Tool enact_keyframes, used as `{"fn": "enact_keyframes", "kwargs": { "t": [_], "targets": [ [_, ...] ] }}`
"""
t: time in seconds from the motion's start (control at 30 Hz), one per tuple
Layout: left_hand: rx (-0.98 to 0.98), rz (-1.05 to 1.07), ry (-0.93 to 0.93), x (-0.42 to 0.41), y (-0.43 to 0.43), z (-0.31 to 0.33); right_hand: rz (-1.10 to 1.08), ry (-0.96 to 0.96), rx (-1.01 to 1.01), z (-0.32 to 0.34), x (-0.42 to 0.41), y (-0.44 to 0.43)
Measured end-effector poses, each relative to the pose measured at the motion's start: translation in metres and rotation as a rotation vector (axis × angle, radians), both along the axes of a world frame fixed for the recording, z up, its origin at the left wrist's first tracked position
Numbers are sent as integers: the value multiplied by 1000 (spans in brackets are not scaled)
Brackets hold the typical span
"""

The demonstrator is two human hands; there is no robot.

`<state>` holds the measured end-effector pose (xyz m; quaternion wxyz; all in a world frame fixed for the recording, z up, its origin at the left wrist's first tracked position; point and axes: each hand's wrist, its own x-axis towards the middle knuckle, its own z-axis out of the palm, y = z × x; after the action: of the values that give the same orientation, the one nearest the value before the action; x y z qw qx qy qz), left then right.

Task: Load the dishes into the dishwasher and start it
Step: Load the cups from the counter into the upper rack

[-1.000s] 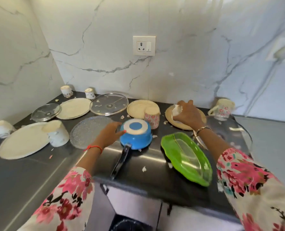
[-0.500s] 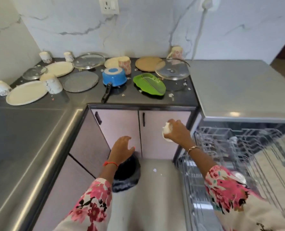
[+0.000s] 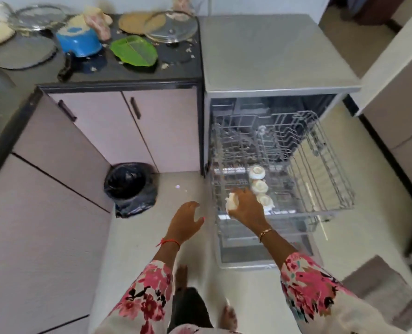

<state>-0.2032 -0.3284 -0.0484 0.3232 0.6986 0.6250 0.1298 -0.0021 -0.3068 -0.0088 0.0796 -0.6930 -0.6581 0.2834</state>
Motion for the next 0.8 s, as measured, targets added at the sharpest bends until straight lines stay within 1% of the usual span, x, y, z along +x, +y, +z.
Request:
{"fn": "enact_keyframes", "kwargs": {
  "t": [0.17,0.3,0.4,0.57,0.63,0.73,0.8],
  "targets": [
    [24,-117,-14,75,-10,-9,-12,-116,-34,-13,71,-15],
    [43,-182,7,108,14,-19,-58,-101,-15,-20,112,9],
    [65,-187,28,120,45,-30,-63,-77,-18,-25,131,43],
    [108,-124,57,129,115,-42,-74,-9,-15,-44,147,116],
    [158,-148,98,131,148,-45,-53,1,-25,-56,149,149],
    [169,-185,168,132,191,-51,-63,22,-46,-72,149,194],
    [163,-152,180,131,218,-57,-60,53,-52,-84,149,221]
  ]
}}
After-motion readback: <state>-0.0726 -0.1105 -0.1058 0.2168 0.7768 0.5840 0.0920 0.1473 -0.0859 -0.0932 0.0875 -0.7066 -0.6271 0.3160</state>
